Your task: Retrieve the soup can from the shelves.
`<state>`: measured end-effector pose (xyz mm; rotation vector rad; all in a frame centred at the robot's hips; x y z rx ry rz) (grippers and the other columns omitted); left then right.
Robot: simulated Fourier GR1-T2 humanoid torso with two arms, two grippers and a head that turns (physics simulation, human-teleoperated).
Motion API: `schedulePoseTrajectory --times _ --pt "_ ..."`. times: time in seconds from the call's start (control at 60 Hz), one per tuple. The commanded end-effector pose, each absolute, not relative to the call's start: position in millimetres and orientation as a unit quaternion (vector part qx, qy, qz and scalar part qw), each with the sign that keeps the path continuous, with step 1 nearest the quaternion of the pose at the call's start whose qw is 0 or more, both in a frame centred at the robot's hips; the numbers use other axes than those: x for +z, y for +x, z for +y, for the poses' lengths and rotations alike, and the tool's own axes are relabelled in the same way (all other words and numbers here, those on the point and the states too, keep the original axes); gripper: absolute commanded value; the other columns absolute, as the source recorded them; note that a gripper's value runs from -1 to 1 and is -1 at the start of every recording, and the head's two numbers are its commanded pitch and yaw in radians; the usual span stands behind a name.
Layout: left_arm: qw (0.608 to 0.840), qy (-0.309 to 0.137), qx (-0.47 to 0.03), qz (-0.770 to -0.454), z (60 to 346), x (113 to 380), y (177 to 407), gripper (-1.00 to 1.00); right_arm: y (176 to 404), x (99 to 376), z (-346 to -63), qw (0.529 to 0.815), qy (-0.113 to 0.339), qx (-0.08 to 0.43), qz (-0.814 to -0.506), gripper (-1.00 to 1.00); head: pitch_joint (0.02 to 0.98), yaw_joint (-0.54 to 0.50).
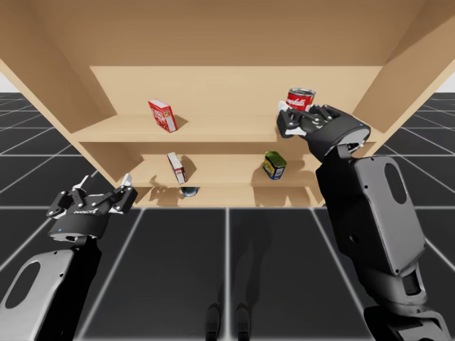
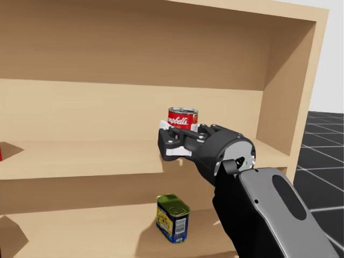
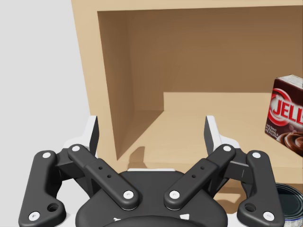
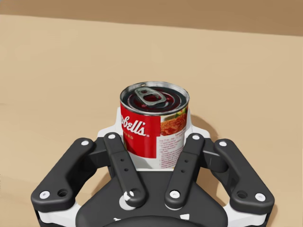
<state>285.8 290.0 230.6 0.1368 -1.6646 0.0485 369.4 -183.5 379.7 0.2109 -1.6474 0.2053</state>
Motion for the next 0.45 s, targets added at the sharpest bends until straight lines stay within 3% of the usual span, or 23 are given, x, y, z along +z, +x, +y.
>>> schedulePoseTrajectory --times 0.017,0.183,0.45 --pt "0.67 0.06 0.021 -0.739 289.6 231.1 285.6 -1.0 370.8 377.7 -191.9 0.672 0.071 0.057 -0.735 1.0 0.262 -0.26" --pt "0.67 0.061 0.02 -0.74 289.3 231.2 285.6 -1.0 346.1 392.9 -202.1 0.639 0.051 0.05 -0.766 0.97 0.259 -0.26" --pt "0.67 0.062 0.019 -0.739 288.6 231.3 285.5 -1.0 273.7 396.5 -208.9 0.597 0.02 0.074 -0.798 0.95 0.257 -0.25"
